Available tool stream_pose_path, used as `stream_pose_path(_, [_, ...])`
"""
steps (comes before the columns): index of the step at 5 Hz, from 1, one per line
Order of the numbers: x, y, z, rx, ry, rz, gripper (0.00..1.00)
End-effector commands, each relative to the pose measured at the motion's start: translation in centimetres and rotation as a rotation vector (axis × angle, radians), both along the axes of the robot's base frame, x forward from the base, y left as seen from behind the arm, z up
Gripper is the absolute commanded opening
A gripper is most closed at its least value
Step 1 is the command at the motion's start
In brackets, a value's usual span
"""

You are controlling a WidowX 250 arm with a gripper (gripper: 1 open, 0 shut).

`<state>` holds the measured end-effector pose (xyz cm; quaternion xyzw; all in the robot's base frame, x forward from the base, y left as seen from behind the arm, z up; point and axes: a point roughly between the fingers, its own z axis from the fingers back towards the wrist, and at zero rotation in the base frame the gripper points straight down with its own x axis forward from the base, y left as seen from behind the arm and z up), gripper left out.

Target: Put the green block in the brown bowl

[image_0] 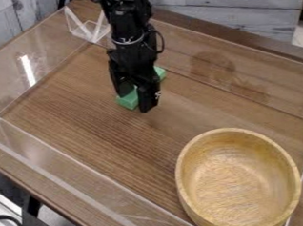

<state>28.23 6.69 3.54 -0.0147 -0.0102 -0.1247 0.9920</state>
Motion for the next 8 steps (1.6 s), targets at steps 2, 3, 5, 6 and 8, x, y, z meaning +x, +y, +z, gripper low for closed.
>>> stream_pose_path(2, [1.2, 0.7, 0.5, -0.004, -0.044, 0.027, 1.00])
stream_pose_path(3, [1.3, 0.7, 0.3, -0.010, -0.046, 0.035, 1.00])
stream_pose_path(5, [1.6, 0.8, -0.3, -0.022, -0.051, 0.048, 1.00])
stream_pose_path(6, [1.7, 0.8, -0.6, -0.028, -0.054, 0.051, 1.00])
stream_pose_path(8, [1.9, 0.8, -1.7, -0.041, -0.059, 0.042, 1.00])
